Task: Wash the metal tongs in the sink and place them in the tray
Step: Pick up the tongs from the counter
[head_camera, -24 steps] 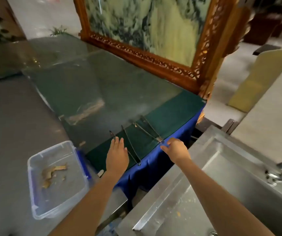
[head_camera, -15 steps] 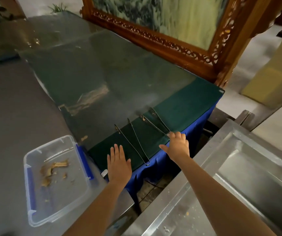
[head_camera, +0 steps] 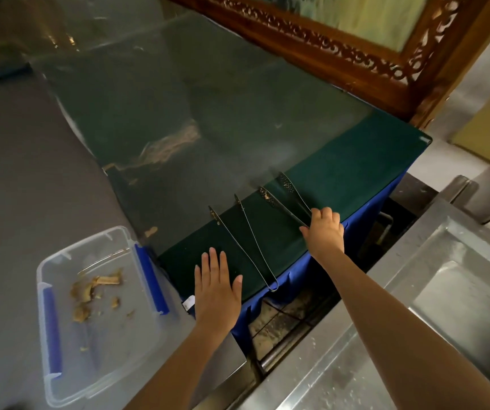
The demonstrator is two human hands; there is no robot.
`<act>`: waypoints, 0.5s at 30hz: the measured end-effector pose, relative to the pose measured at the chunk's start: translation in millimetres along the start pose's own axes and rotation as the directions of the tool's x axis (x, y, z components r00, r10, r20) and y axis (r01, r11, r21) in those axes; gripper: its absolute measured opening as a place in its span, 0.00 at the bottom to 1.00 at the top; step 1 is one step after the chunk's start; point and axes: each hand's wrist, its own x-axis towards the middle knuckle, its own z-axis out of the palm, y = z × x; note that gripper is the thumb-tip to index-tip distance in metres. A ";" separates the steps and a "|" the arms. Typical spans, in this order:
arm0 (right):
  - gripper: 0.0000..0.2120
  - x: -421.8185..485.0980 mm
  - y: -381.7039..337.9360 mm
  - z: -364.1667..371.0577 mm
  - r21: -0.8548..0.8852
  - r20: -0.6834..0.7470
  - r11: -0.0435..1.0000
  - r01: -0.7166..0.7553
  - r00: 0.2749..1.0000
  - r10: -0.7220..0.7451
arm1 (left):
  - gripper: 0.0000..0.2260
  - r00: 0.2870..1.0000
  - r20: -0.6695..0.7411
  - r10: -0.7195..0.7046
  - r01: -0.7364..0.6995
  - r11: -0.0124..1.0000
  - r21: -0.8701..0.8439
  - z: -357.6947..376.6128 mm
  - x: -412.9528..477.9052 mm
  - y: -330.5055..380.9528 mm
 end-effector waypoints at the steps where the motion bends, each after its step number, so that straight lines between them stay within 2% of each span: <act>1: 0.24 1.6 1.0 0.7 0.016 0.008 1.000 -0.003 1.000 0.003 | 0.39 1.000 -0.005 -0.002 0.002 1.000 -0.002 0.9 0.4 0.0; 10: 0.21 -7.6 14.1 -4.3 0.209 -0.043 0.977 0.028 0.999 -0.019 | 0.42 1.000 -0.001 0.002 -0.002 0.999 0.041 0.9 1.3 2.0; 15: 0.23 -21.0 27.3 -22.4 0.311 0.007 0.950 -0.015 1.000 0.014 | 0.44 1.000 0.027 0.014 -0.015 0.999 0.052 -3.4 1.6 1.5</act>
